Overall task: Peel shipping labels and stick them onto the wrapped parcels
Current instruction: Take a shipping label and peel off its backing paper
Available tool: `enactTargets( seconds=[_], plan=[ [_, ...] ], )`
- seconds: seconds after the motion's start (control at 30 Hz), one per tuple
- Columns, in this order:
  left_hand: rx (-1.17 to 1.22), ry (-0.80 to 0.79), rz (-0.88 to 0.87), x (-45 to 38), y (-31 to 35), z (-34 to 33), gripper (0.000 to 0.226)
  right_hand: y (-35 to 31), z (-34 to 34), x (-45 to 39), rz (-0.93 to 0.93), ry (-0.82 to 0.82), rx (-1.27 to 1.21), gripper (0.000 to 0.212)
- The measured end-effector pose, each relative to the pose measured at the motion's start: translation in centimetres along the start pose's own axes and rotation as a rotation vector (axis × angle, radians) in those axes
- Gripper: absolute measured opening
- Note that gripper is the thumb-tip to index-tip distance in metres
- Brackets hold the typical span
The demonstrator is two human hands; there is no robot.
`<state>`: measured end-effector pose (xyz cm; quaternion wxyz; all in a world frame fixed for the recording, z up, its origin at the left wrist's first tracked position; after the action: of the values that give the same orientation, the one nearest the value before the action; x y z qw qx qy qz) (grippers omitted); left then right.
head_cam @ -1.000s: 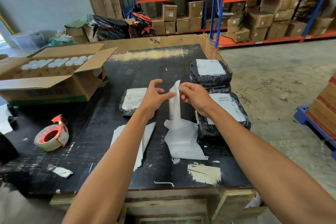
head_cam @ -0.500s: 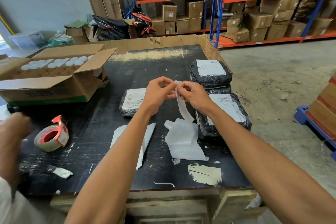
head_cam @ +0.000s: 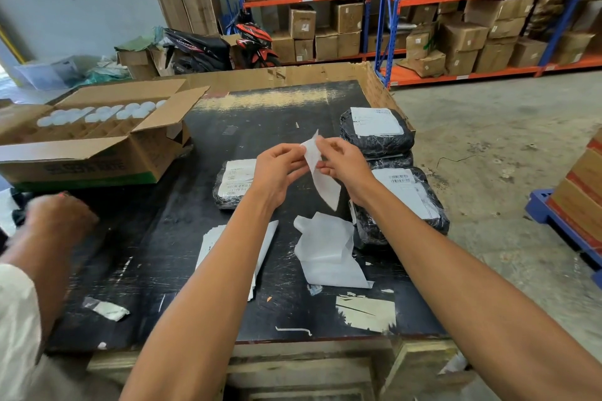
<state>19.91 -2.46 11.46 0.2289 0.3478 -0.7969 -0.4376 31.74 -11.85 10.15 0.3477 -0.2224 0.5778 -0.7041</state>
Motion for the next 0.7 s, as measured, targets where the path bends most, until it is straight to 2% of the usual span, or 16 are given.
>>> enactTargets(
  seconds=[0.07,0.17,0.27,0.43,0.53,0.67,0.7],
  plan=[
    [-0.007,-0.027,0.003,0.0,0.0,-0.2,0.006,0.1,0.1,-0.2,0.026,0.047,0.108,0.017],
    [0.044,-0.007,0.013,0.3,0.1,-0.4,0.006,0.5,0.1,-0.7,-0.057,0.149,0.127,0.01],
    [0.188,0.104,0.023,0.3,0.5,0.0,0.007,0.5,0.4,-0.7,-0.14,0.246,0.18,0.013],
    [0.465,0.35,0.067,-0.3,0.6,3.0,0.012,0.9,1.7,-0.7,-0.177,0.359,0.186,0.013],
    [0.542,0.441,0.006,-0.1,1.0,4.7,0.01,1.2,3.0,-0.9,-0.208,0.425,0.252,0.035],
    [0.446,0.672,-0.077,0.3,1.0,6.9,0.011,0.7,4.4,-0.9,-0.176,0.606,0.347,0.038],
    [0.278,0.695,-0.084,0.5,1.1,7.5,0.007,0.6,4.7,-1.0,-0.169,0.66,0.366,0.037]
  ],
)
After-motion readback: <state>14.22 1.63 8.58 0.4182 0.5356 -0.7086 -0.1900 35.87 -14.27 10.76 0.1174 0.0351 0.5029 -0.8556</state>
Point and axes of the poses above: each hand's wrist, its own x-axis away from the middle knuckle, its own z-axis out of the back of the hand, y = z × x, the point moved 2 cm from there along -x, towards the middle knuckle, and after that the axes turned 15 degrees about x, right-handed, at the moved point
